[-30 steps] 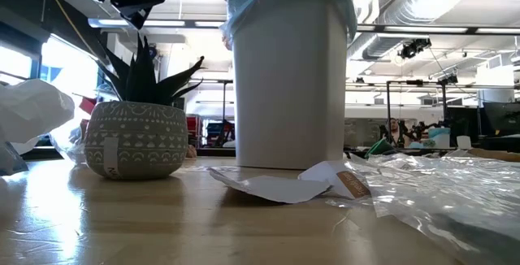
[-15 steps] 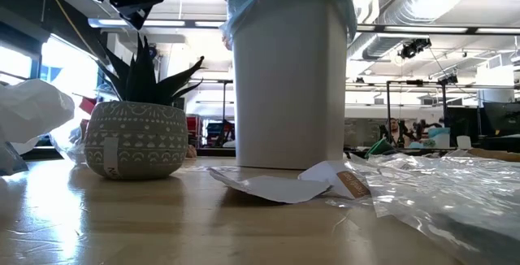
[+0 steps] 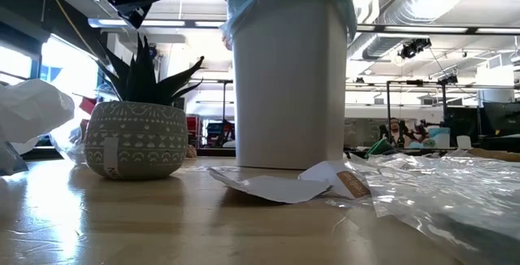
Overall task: Place trash/remove bag and relplace
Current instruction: Put the white paper into the trash bin
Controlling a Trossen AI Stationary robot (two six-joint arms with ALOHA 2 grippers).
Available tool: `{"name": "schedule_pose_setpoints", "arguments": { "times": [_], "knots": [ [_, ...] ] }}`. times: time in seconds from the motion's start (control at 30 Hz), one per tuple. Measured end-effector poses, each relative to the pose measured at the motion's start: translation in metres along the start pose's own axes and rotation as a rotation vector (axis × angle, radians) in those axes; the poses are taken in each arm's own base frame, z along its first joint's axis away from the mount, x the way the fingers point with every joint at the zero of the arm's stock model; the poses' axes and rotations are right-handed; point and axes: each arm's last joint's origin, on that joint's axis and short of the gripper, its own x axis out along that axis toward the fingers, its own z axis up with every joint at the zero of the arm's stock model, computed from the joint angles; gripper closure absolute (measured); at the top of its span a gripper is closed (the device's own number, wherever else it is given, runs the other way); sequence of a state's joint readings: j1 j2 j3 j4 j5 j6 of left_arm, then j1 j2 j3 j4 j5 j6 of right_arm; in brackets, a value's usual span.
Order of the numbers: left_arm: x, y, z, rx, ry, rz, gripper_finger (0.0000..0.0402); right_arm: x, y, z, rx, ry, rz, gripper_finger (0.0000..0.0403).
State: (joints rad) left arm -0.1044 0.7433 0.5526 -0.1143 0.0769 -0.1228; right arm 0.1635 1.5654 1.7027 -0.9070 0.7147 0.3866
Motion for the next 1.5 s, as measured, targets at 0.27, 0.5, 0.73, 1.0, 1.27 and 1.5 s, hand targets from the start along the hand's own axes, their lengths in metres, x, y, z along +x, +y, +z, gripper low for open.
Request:
{"name": "schedule_pose_setpoints", "arguments": {
  "times": [0.27,0.5,0.73,1.0,1.27,1.5],
  "knots": [
    [0.000,-0.003,0.000,-0.001,0.003,-0.017,0.0268,-0.019,0.015,0.000,-0.018,-0.025,0.087,0.0257],
    [0.000,-0.006,-0.001,0.003,0.005,-0.025,0.0268,-0.062,0.043,-0.019,-0.056,0.035,0.278,0.0257],
    [0.001,-0.006,-0.001,0.004,0.006,-0.024,0.0268,-0.083,0.074,-0.060,-0.012,0.216,0.271,0.0257],
    [0.009,-0.005,-0.004,0.013,0.032,-0.020,0.0268,-0.050,0.142,-0.102,-0.130,0.345,0.314,0.0257],
    [0.027,-0.004,-0.009,0.005,0.074,-0.025,0.0268,0.002,0.181,-0.123,-0.185,0.472,0.447,0.0257],
    [0.037,-0.003,-0.016,-0.031,0.130,-0.024,0.0268,0.030,0.207,-0.128,-0.148,0.499,0.659,0.0256]
  ]
}}
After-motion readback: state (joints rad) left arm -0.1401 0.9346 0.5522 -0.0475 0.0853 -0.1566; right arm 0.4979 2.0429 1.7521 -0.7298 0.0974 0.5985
